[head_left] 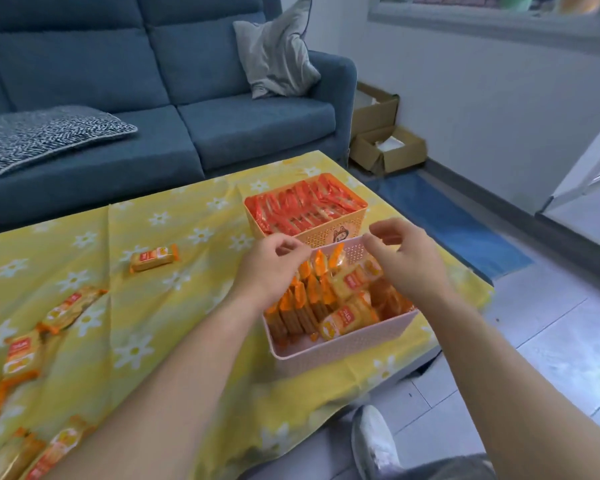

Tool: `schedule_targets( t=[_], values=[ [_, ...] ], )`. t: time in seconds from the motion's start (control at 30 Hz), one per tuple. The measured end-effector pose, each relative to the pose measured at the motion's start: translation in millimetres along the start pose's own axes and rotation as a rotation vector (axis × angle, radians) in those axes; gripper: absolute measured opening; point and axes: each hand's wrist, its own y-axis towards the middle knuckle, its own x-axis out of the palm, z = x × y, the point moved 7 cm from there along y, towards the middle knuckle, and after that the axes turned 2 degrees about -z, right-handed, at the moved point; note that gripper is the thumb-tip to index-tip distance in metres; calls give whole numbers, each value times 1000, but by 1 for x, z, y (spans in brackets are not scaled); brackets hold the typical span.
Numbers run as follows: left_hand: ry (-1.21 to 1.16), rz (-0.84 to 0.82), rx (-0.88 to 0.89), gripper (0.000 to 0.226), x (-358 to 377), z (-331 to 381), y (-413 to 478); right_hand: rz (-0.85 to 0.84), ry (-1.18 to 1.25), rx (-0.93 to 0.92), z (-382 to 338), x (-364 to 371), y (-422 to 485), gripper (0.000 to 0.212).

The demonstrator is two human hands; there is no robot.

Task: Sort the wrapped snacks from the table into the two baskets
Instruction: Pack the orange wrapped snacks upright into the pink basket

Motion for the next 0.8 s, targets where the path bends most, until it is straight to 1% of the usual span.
schedule_targets(
  t=[0.03, 0.07, 0.1, 0.2, 0.27, 0.33, 0.4, 0.47, 0.57, 0.67, 0.73, 0.77, 0.8],
  values=[
    [107, -23, 37, 9, 0, -1, -2, -1, -46, -28, -6, 1, -2, 17],
    [205, -62, 66, 3, 2, -3, -4, -29, -95, -56, -12, 6, -4, 14],
    [284, -108, 84, 3, 4, -7, -7, -72, -156, -71, -15, 12, -5, 15],
    [422, -240, 99, 10, 9, -14, -15, -204, -463, -63, -14, 27, -9, 33],
    [458, -281, 112, 12, 7, -18, -18, -308, -659, -40, -7, 35, -10, 46],
    [467, -286, 122, 12, 2, -17, -21, -394, -799, -40, -1, 39, -11, 54],
    [460, -276, 118, 11, -5, -17, -22, -408, -887, -64, 2, 42, -8, 56],
    [453, -256, 115, 9, -11, -18, -21, -370, -948, -96, 1, 44, -5, 50],
    [444, -233, 117, 9, -19, -21, -21, -355, -973, -120, 4, 44, -1, 36],
    [427, -192, 120, 8, -25, -22, -20, -366, -898, -131, -2, 39, -1, 32],
    [401, -138, 112, 6, -30, -19, -19, -330, -772, -189, -20, 35, -5, 28],
    [349, -123, 87, 5, -32, -17, -20, -329, -667, -223, -31, 36, -9, 25],
    [250, -134, 37, 9, -32, -16, -21, -347, -549, -259, -42, 39, -15, 23]
  ],
)
